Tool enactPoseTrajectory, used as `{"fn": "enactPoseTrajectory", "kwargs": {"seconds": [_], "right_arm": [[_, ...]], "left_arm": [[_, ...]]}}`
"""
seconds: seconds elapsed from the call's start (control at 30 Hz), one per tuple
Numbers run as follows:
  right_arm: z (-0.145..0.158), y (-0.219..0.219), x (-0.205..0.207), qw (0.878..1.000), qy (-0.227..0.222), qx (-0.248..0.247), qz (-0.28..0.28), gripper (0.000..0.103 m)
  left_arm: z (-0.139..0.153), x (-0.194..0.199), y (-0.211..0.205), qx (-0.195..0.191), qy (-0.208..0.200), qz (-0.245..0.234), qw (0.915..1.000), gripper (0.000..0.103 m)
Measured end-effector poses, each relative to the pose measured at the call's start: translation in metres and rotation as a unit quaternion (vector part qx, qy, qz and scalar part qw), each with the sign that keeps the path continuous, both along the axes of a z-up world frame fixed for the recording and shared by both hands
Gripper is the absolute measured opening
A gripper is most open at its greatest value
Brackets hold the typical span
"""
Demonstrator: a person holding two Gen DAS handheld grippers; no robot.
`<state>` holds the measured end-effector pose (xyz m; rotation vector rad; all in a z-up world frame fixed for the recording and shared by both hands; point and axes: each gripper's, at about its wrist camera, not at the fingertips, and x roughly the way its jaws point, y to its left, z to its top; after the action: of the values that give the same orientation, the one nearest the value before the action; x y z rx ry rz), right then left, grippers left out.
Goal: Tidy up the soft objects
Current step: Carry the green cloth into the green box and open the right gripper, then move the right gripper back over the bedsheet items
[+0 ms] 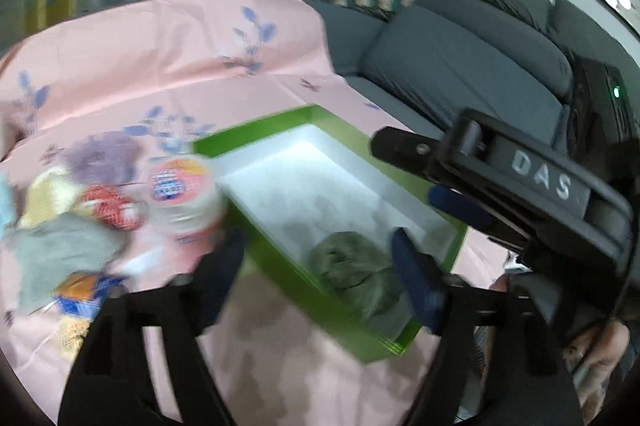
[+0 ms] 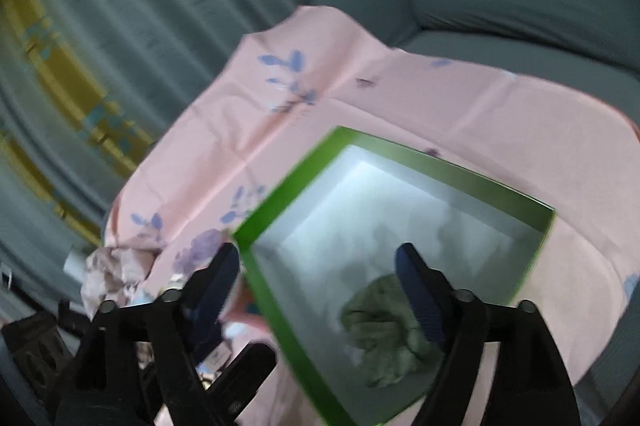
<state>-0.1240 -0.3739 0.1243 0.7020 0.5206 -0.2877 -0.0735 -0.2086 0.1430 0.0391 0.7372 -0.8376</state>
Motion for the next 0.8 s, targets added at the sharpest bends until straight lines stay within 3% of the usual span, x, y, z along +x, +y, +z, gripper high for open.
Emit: {"fn": "enactPoseTrajectory", "kwargs": {"seconds": [0.03, 0.17, 0.27, 0.43, 0.67, 0.8], "right_arm": [[0.003, 0.009, 0.002, 1.000, -0.007, -0.018, 0.013, 0.091], [-0.002, 0.048, 0.002, 0.995, -0.047, -0.086, 0.010, 0.092], [-0.003, 0.081, 0.008, 0.989, -0.031, -0.145, 0.020, 0.092], [0.006, 0.135, 0.018, 0.971, -0.039, -0.216, 0.094, 0.092], [-0.006, 0.163, 0.038, 0.974, -0.022, -0.154, 0.165, 0.092], [-0.020, 0.174, 0.046, 0.972, 0.008, -0.142, 0.188, 0.092]], "left_arm": [[0.002, 0.001, 0.015, 0.000, 0.001, 0.018, 0.9998, 0.089], [-0.002, 0.005, 0.063, 0.014, 0.017, 0.064, 0.9977, 0.090], [-0.012, 0.005, 0.101, 0.023, 0.022, 0.107, 0.9937, 0.091], [-0.027, 0.013, 0.164, 0.018, 0.038, 0.188, 0.9812, 0.102], [-0.055, 0.028, 0.232, 0.034, 0.053, 0.327, 0.9429, 0.102], [-0.065, 0.039, 0.253, 0.028, 0.076, 0.350, 0.9334, 0.102]]}}
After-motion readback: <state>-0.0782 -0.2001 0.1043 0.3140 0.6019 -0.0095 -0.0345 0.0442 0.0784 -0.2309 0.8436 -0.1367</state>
